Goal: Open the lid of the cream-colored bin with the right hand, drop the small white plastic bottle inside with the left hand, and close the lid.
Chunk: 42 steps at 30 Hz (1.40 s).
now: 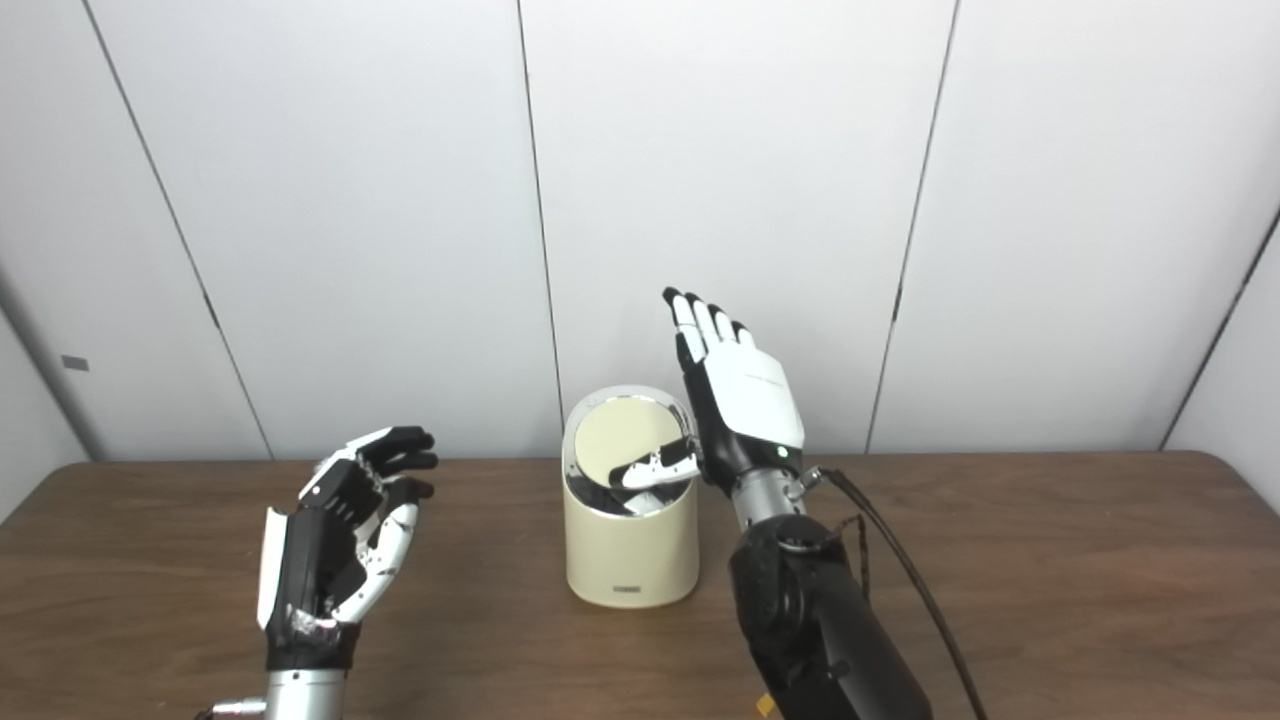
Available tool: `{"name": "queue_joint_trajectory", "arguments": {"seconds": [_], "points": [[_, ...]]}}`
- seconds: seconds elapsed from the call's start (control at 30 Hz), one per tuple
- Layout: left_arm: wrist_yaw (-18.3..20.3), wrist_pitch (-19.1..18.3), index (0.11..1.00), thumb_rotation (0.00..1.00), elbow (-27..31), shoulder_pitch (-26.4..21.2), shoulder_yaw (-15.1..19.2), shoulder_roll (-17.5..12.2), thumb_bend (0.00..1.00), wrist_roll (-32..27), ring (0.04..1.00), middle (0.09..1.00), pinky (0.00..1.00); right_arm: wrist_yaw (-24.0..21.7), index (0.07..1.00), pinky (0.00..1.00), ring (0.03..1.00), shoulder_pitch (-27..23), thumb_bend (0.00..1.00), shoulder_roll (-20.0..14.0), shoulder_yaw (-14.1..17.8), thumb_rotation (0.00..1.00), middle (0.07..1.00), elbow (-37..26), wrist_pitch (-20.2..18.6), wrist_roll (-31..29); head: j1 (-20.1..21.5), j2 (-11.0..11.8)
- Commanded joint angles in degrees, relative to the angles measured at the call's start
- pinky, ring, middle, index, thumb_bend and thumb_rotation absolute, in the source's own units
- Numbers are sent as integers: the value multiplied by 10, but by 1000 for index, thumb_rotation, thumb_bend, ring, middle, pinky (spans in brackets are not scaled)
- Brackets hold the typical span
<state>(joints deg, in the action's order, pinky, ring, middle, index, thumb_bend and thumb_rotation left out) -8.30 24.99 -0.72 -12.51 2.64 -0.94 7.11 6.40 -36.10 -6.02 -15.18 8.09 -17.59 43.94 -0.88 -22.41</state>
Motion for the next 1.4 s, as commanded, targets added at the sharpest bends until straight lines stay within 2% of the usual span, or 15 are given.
{"name": "queue_joint_trajectory", "arguments": {"seconds": [0.0, 0.17, 0.23, 0.3, 0.63, 0.77, 0.93, 0.97, 1.0, 1.07, 1.13, 1.2, 1.27, 1.37], "points": [[2, 13, 701, 277, 22, -22, -1, -2, 230, 2, 671, 708, 561, -3, 1000, 1000, 1000, -10, 953, 4, 15, 511, 1000, -22, 16, -31, 0, 0], [-1, 14, 699, 281, 19, -22, 0, -2, 231, 6, 670, 708, 559, -27, 1000, 1000, 1000, -6, 876, 6, 37, 830, 1000, -38, 28, -98, 2, 2], [2, 13, 699, 285, 19, -22, 0, -3, 234, 0, 672, 709, 562, -36, 1000, 999, 1000, -3, 888, 3, 38, 930, 1000, -45, 26, -110, 2, 2], [3, 13, 698, 289, 18, -21, -1, -3, 238, -2, 671, 707, 562, -39, 1000, 993, 1000, -1, 912, 1, 37, 985, 1000, -50, 26, -116, 2, 2], [3, 14, 700, 298, 16, -22, 0, -5, 245, 1, 670, 706, 563, -32, 1000, 887, 975, 18, 984, -1, 50, 1000, 1000, -59, 79, -160, 3, 4], [4, 16, 700, 293, 14, -22, -1, -7, 242, -1, 670, 707, 563, -35, 1000, 851, 962, 27, 1000, -2, 56, 996, 1000, -66, 87, -171, 4, 4], [2, 15, 697, 287, 13, -22, 0, -6, 243, 0, 667, 705, 559, -14, 1000, 864, 976, 40, 996, 2, 58, 803, 1000, -74, 116, -169, 4, 4], [1, 15, 696, 286, 14, -22, 0, -6, 244, 2, 666, 704, 559, 2, 1000, 858, 968, 43, 915, 4, 57, 771, 1000, -75, 130, -160, 4, 4], [1, 15, 697, 286, 14, -22, 0, -6, 244, 2, 666, 704, 559, 24, 1000, 830, 948, 48, 751, 6, 57, 748, 994, -75, 149, -151, 4, 4], [1, 15, 697, 286, 15, -22, 1, -6, 241, 3, 667, 704, 560, 65, 963, 786, 916, 59, 499, 11, 62, 711, 965, -70, 197, -145, 4, 4], [1, 15, 697, 284, 15, -22, 2, -6, 245, -1, 668, 704, 561, 97, 912, 756, 889, 74, 303, 13, 67, 751, 931, -69, 237, -141, 2, 5], [3, 14, 698, 285, 16, -22, 2, -7, 244, -6, 669, 705, 564, 122, 882, 770, 893, 92, 192, 14, 73, 788, 914, -66, 282, -146, 2, 6], [2, 15, 698, 288, 15, -23, 3, -8, 240, -5, 666, 704, 561, 143, 866, 756, 883, 109, 163, 16, 81, 821, 901, -58, 321, -152, 3, 7], [1, 16, 698, 293, 14, -23, 5, -10, 236, -4, 667, 705, 562, 171, 845, 726, 855, 135, 176, 20, 96, 847, 877, -48, 361, -153, 4, 7]]}}
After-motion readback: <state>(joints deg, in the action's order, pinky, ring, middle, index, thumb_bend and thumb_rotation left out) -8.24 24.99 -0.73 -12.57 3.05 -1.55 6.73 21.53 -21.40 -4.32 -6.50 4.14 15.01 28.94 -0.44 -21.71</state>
